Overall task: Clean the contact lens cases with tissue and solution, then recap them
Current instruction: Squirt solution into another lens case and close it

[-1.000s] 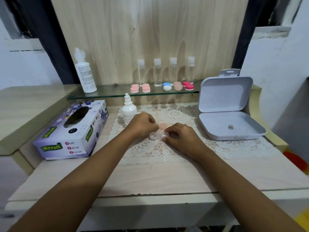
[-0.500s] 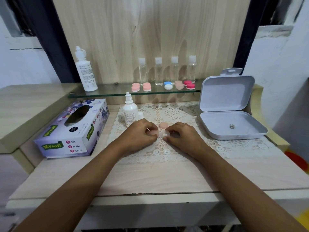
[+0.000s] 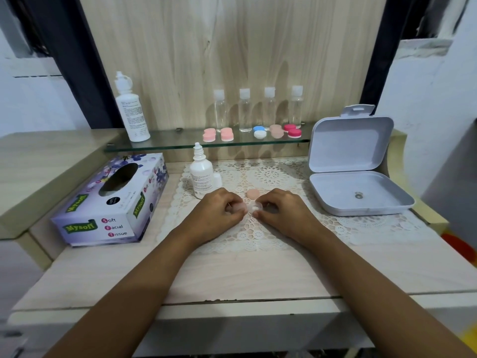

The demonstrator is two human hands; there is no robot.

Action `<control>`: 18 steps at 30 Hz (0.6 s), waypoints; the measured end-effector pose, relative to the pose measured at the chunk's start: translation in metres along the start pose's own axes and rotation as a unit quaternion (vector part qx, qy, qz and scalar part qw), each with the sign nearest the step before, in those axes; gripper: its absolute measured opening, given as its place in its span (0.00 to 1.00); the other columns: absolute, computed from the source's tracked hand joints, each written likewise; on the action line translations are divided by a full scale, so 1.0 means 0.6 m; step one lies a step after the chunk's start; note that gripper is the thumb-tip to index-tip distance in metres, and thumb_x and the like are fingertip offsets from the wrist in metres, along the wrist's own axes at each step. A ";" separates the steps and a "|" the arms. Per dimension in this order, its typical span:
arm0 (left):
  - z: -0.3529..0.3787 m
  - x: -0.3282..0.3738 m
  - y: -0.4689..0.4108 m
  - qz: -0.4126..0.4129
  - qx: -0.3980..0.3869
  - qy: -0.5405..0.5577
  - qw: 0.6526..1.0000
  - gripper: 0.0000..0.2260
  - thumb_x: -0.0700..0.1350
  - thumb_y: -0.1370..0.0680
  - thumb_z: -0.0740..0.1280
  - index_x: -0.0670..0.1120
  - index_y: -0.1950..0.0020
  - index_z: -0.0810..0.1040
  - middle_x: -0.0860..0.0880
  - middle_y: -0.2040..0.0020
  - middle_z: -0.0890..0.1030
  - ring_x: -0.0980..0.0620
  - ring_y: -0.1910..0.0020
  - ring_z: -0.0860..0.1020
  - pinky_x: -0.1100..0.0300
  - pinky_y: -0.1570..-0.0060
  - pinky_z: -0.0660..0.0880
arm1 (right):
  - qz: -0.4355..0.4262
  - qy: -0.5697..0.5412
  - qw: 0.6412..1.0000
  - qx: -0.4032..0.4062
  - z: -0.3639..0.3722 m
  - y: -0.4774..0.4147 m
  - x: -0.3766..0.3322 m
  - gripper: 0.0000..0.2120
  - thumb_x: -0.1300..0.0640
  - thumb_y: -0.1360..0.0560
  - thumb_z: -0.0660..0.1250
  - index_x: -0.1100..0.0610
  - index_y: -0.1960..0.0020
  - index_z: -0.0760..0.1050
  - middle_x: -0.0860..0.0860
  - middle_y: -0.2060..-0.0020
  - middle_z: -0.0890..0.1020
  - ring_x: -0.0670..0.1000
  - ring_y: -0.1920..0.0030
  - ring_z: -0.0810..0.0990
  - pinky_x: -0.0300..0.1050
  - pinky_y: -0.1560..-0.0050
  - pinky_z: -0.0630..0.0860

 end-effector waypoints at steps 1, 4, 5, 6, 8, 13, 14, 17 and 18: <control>0.000 0.000 0.000 0.004 0.000 -0.001 1.000 0.09 0.47 0.25 0.69 0.47 0.46 0.80 0.51 0.51 0.78 0.58 0.55 0.75 0.74 0.57 0.67 | -0.002 0.000 1.000 0.001 0.000 0.000 0.000 0.13 0.52 0.28 0.70 0.56 0.46 0.80 0.51 0.50 0.80 0.49 0.47 0.75 0.35 0.52 0.64; 0.001 0.002 0.001 0.010 0.001 0.020 1.000 0.11 0.43 0.26 0.69 0.46 0.44 0.81 0.51 0.48 0.78 0.57 0.50 0.76 0.72 0.51 0.69 | -0.006 -0.001 1.000 0.001 -0.001 0.001 -0.001 0.13 0.52 0.28 0.70 0.56 0.46 0.80 0.51 0.51 0.80 0.49 0.48 0.75 0.35 0.54 0.63; 0.001 0.002 0.002 0.008 0.000 0.030 1.000 0.12 0.42 0.26 0.69 0.46 0.43 0.80 0.51 0.47 0.78 0.57 0.49 0.76 0.71 0.49 0.70 | -0.006 -0.001 1.000 0.001 -0.001 0.000 -0.001 0.13 0.52 0.28 0.70 0.56 0.46 0.80 0.51 0.51 0.80 0.49 0.48 0.75 0.35 0.54 0.63; 0.001 0.003 0.003 0.007 0.000 0.035 0.999 0.13 0.41 0.26 0.68 0.46 0.42 0.80 0.52 0.47 0.78 0.57 0.48 0.76 0.69 0.47 0.70 | -0.007 0.000 1.000 0.002 0.000 0.000 0.000 0.12 0.52 0.28 0.70 0.56 0.47 0.80 0.51 0.51 0.80 0.49 0.48 0.75 0.35 0.54 0.63; 0.002 0.002 0.004 0.008 0.000 0.034 0.999 0.14 0.43 0.25 0.68 0.46 0.40 0.79 0.52 0.45 0.77 0.57 0.47 0.75 0.68 0.46 0.69 | -0.008 0.002 1.000 0.002 0.000 0.000 0.001 0.13 0.51 0.28 0.70 0.55 0.46 0.80 0.51 0.50 0.80 0.49 0.48 0.75 0.36 0.53 0.64; 0.003 -0.006 0.002 -0.003 -0.013 0.008 1.000 0.14 0.49 0.23 0.66 0.47 0.39 0.77 0.51 0.47 0.76 0.55 0.48 0.74 0.63 0.46 0.70 | -0.007 0.002 1.000 0.001 0.002 0.000 0.004 0.13 0.51 0.28 0.70 0.55 0.46 0.80 0.51 0.50 0.80 0.50 0.47 0.74 0.36 0.51 0.64; 0.003 -0.007 0.002 0.000 -0.018 0.002 1.000 0.13 0.49 0.23 0.66 0.47 0.40 0.78 0.51 0.48 0.76 0.55 0.48 0.74 0.64 0.47 0.69 | -0.008 0.003 1.000 0.002 0.002 0.000 0.004 0.13 0.51 0.28 0.70 0.55 0.46 0.80 0.51 0.50 0.80 0.50 0.47 0.74 0.36 0.51 0.65; 0.003 -0.005 0.001 0.008 -0.024 -0.007 1.000 0.13 0.47 0.23 0.66 0.46 0.40 0.78 0.50 0.47 0.76 0.54 0.48 0.74 0.66 0.48 0.67 | -0.009 0.004 1.000 0.004 0.002 -0.001 0.004 0.13 0.51 0.28 0.70 0.56 0.47 0.80 0.51 0.50 0.80 0.49 0.48 0.74 0.37 0.51 0.65; 0.002 -0.004 0.000 0.013 -0.024 -0.010 1.000 0.13 0.46 0.23 0.66 0.45 0.39 0.78 0.49 0.46 0.76 0.53 0.47 0.74 0.65 0.47 0.67 | -0.009 0.002 1.000 0.006 0.002 0.000 0.003 0.13 0.51 0.28 0.70 0.56 0.47 0.80 0.51 0.50 0.80 0.49 0.48 0.74 0.37 0.51 0.65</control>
Point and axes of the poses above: each hand's wrist, its own y-axis away from the middle knuckle, its own z-axis out of the palm, x = y × z, the point moved 3 cm from there along -y, towards the middle knuckle
